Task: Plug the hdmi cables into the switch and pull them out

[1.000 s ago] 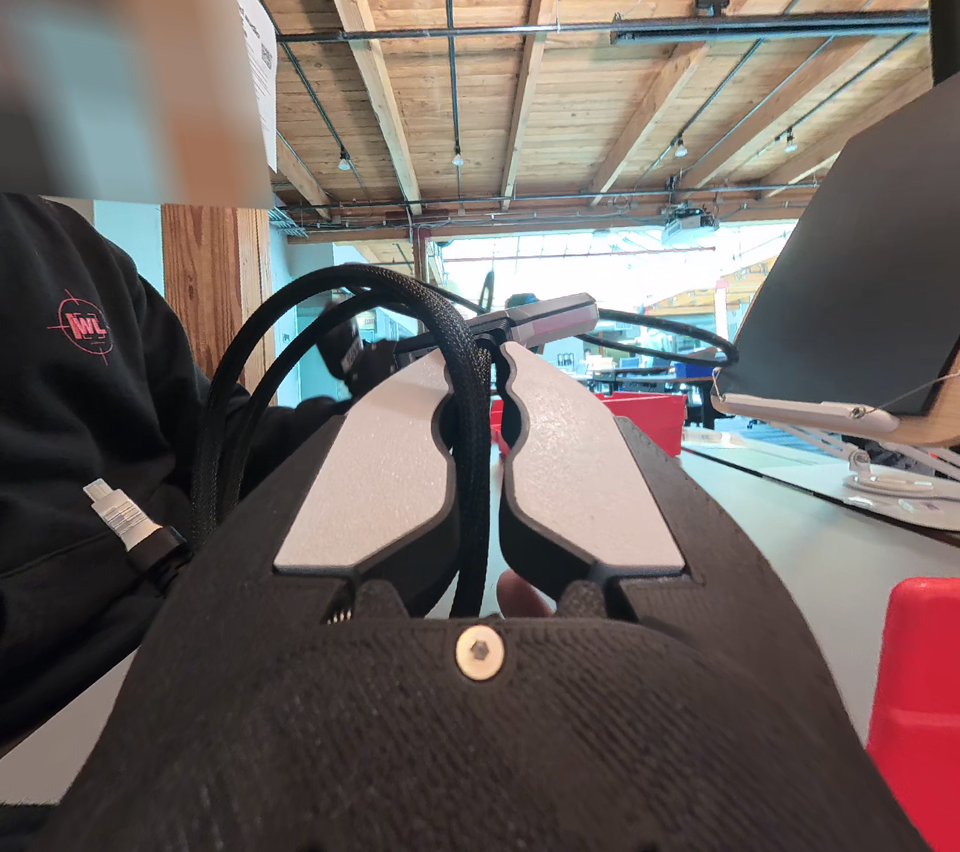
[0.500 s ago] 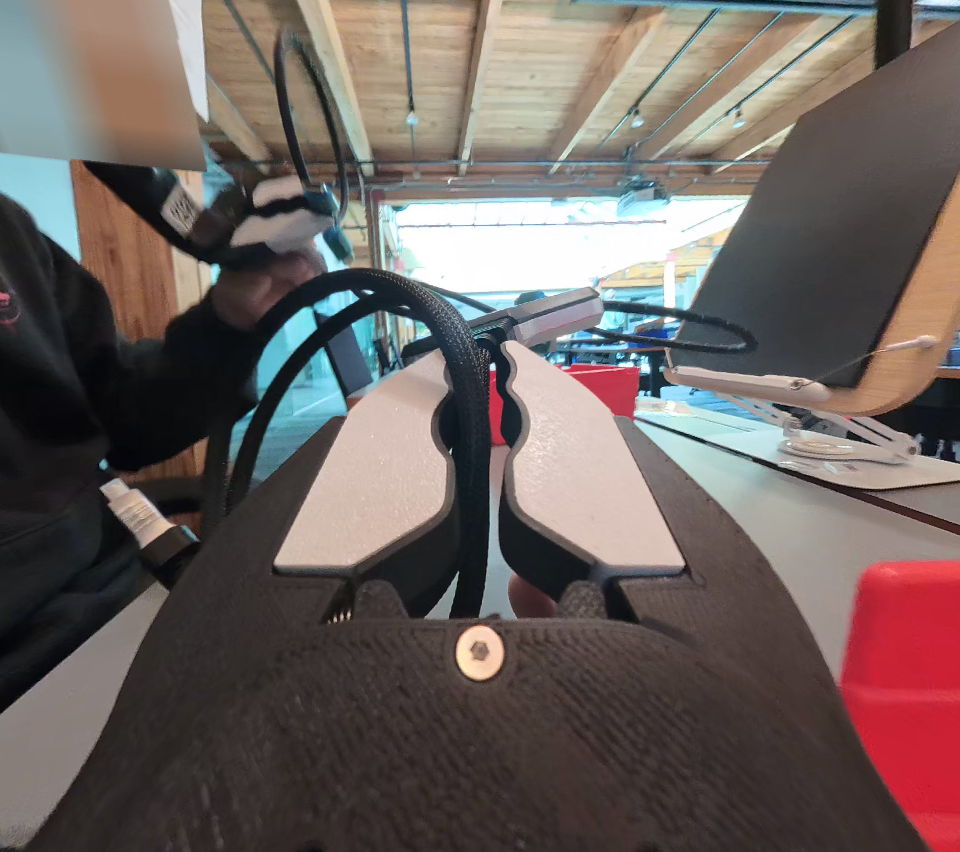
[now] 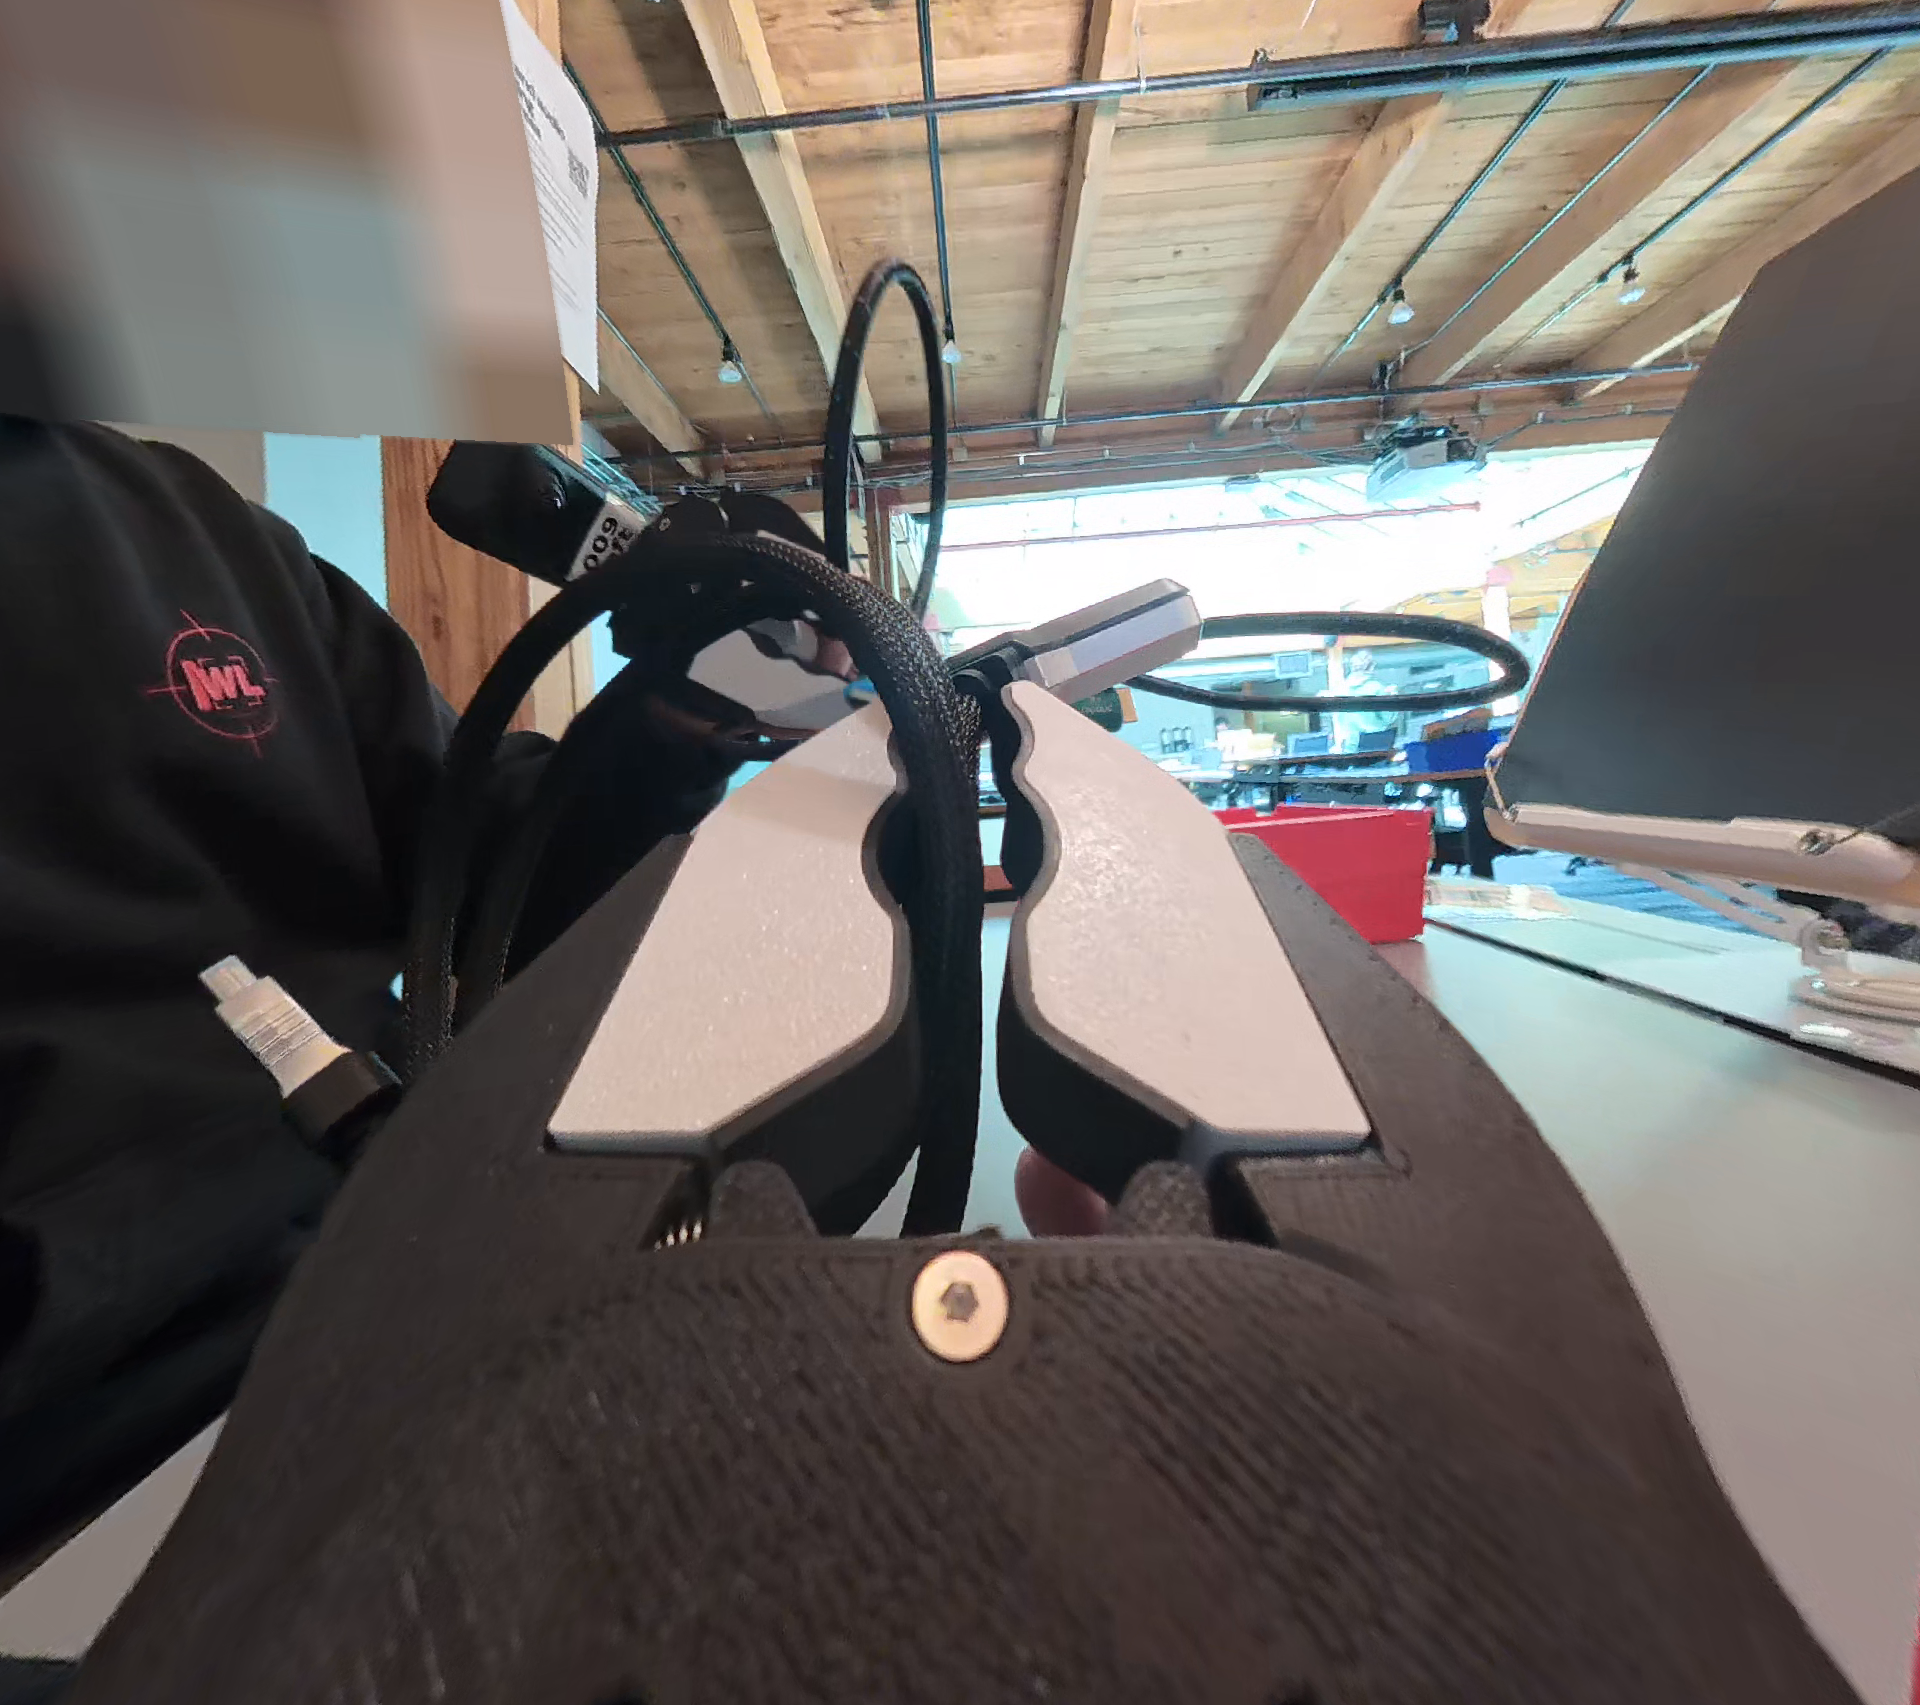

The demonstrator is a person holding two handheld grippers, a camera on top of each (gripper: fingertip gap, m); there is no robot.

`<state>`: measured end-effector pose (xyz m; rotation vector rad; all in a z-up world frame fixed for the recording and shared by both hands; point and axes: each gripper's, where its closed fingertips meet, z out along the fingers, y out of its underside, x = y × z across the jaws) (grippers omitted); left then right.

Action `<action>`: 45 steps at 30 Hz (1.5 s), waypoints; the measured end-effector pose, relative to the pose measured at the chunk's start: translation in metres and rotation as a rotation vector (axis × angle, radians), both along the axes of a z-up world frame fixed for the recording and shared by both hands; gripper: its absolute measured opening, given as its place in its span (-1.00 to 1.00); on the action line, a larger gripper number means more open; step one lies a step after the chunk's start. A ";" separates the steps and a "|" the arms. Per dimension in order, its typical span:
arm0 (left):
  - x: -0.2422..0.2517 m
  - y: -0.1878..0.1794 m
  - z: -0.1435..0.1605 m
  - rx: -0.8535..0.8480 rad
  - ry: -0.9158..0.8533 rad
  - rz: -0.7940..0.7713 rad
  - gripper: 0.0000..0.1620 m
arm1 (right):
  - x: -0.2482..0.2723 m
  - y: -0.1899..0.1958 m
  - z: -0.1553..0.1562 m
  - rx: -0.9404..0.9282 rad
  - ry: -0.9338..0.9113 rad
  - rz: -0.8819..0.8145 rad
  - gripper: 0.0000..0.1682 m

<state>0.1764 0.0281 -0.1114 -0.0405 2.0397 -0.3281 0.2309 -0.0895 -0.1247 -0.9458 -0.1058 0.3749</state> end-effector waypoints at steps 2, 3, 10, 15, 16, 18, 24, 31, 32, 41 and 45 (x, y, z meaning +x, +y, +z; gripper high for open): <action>0.004 0.002 -0.001 0.017 -0.021 -0.008 -0.87 | -0.001 0.003 -0.003 -0.016 0.006 0.017 -0.86; 0.006 0.002 0.001 0.019 -0.040 -0.021 -0.87 | -0.002 0.004 -0.003 -0.019 0.008 0.028 -0.86; 0.011 0.007 -0.004 0.063 -0.116 -0.097 -0.87 | 0.000 0.001 -0.001 0.016 0.053 0.063 -0.86; 0.015 0.004 -0.012 0.082 -0.168 -0.100 -0.87 | 0.001 0.002 -0.002 0.022 0.084 0.092 -0.86; 0.017 0.004 -0.013 0.087 -0.185 -0.100 -0.87 | 0.001 0.002 -0.002 0.027 0.089 0.093 -0.86; 0.018 0.003 -0.017 0.078 -0.185 -0.112 -0.87 | 0.002 0.000 -0.001 0.043 0.099 0.101 -0.86; 0.025 0.000 -0.018 0.134 -0.244 -0.123 -0.88 | 0.002 0.002 -0.002 0.034 0.113 0.120 -0.86; 0.019 -0.012 -0.011 0.127 -0.307 -0.215 -0.87 | 0.001 -0.005 0.002 0.085 0.141 0.170 -0.86; 0.017 -0.014 -0.008 0.134 -0.329 -0.220 -0.82 | 0.002 -0.006 0.003 0.093 0.144 0.174 -0.86; 0.010 -0.032 0.007 0.210 -0.486 -0.227 -0.88 | -0.001 -0.022 0.012 0.209 0.166 0.244 -0.86; 0.007 -0.039 0.010 0.245 -0.597 -0.232 -0.87 | -0.003 -0.028 0.016 0.252 0.163 0.268 -0.86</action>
